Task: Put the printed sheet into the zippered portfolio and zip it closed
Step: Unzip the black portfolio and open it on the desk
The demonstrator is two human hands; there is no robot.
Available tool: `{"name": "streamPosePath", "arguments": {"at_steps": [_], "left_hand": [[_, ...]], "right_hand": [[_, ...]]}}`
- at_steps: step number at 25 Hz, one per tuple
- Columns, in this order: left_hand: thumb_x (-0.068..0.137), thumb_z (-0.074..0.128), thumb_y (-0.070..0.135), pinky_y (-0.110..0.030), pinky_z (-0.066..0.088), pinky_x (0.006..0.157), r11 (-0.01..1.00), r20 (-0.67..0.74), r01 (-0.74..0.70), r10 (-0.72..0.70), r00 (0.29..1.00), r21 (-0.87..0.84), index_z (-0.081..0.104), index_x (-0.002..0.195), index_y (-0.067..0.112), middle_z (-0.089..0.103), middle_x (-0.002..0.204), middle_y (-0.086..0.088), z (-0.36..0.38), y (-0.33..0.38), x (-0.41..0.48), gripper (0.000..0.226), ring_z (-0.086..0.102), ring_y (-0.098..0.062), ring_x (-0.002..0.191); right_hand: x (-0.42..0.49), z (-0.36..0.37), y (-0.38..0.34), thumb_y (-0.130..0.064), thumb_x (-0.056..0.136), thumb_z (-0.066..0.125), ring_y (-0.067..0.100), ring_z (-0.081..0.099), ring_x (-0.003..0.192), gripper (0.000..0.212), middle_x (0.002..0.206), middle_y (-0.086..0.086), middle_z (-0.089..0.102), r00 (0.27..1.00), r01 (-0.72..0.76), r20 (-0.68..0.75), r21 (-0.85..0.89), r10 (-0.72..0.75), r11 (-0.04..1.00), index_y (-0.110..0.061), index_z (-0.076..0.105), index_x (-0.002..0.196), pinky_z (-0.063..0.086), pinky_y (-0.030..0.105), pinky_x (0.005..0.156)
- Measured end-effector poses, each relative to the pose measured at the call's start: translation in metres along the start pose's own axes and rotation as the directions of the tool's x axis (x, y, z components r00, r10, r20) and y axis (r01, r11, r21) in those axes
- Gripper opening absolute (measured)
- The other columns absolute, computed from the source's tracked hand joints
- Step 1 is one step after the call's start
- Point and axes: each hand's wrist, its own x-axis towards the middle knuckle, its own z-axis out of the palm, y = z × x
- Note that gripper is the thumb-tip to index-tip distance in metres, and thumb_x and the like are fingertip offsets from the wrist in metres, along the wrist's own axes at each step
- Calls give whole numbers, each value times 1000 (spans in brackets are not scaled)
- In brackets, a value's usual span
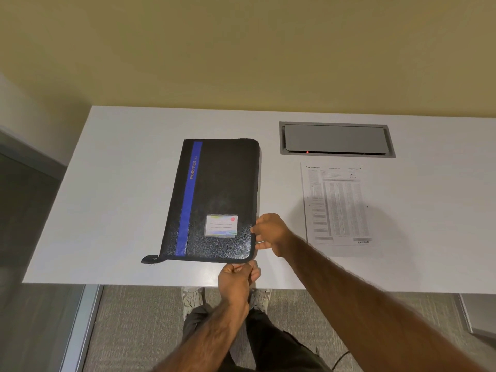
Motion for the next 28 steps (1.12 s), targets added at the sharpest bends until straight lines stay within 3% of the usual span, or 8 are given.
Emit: {"name": "streamPosePath", "arguments": {"at_steps": [3, 6, 10, 14, 19, 23, 28], "left_hand": [[95, 57, -8, -37, 50, 62, 987, -44, -26, 34, 998, 161, 63, 86, -10, 64, 73, -25, -9, -4, 2, 11, 57, -27, 62], [92, 65, 1, -39, 57, 63, 903, -72, -145, 190, 979, 404, 68, 80, 0, 72, 70, -18, -29, -6, 1, 12, 63, -25, 61], [87, 66, 6, -43, 56, 71, 752, -36, -264, 356, 934, 604, 62, 74, 15, 70, 71, -6, -65, 9, 10, 17, 65, -26, 67], [90, 65, 26, -33, 56, 65, 601, -41, -268, 450, 892, 753, 59, 75, 29, 68, 70, 12, -100, 30, 19, 17, 65, -6, 66], [94, 62, 32, -41, 56, 66, 558, -114, -232, 516, 849, 797, 59, 78, 24, 67, 70, 7, -131, 53, 31, 18, 65, -17, 68], [94, 61, 33, -38, 56, 66, 524, -164, -198, 564, 810, 829, 60, 78, 24, 67, 70, 10, -154, 74, 39, 18, 65, -16, 69], [95, 61, 35, -39, 57, 72, 450, -174, -135, 581, 795, 883, 59, 80, 27, 65, 69, 14, -175, 90, 47, 16, 64, -15, 68]], "right_hand": [[4, 1, 1, 4, 92, 60, 35, 70, 92, 17, 103, 16, 69, 1000, 4, -6, -11, -4, 1000, -12, 59, 85, 60, 39, 71], [10, 3, 6, 4, 90, 61, 38, 72, 90, 12, 99, 20, 72, 1000, -2, -5, -4, 2, 1000, -7, 63, 85, 62, 51, 83], [9, 4, 5, 6, 88, 58, 38, 69, 81, 15, 91, 24, 68, 1000, 10, 29, -23, -9, 1000, -6, 61, 80, 60, 43, 66], [2, 3, -2, 4, 91, 55, 47, 70, 90, 11, 92, 24, 66, 999, 9, 47, -32, -7, 999, -2, 60, 83, 62, 45, 66], [-6, 2, -8, -2, 94, 56, 38, 71, 87, 5, 100, 21, 67, 998, 11, 62, -73, -6, 997, -4, 60, 94, 63, 38, 59], [-13, 2, -13, -7, 98, 57, 37, 70, 90, 4, 107, 17, 66, 997, 39, 64, -81, -34, 996, -7, 60, 102, 61, 35, 54], [-18, 5, -21, -7, 98, 58, 39, 71, 93, 4, 108, 17, 67, 994, 81, 83, -107, -72, 991, -8, 60, 101, 64, 43, 67]]}}
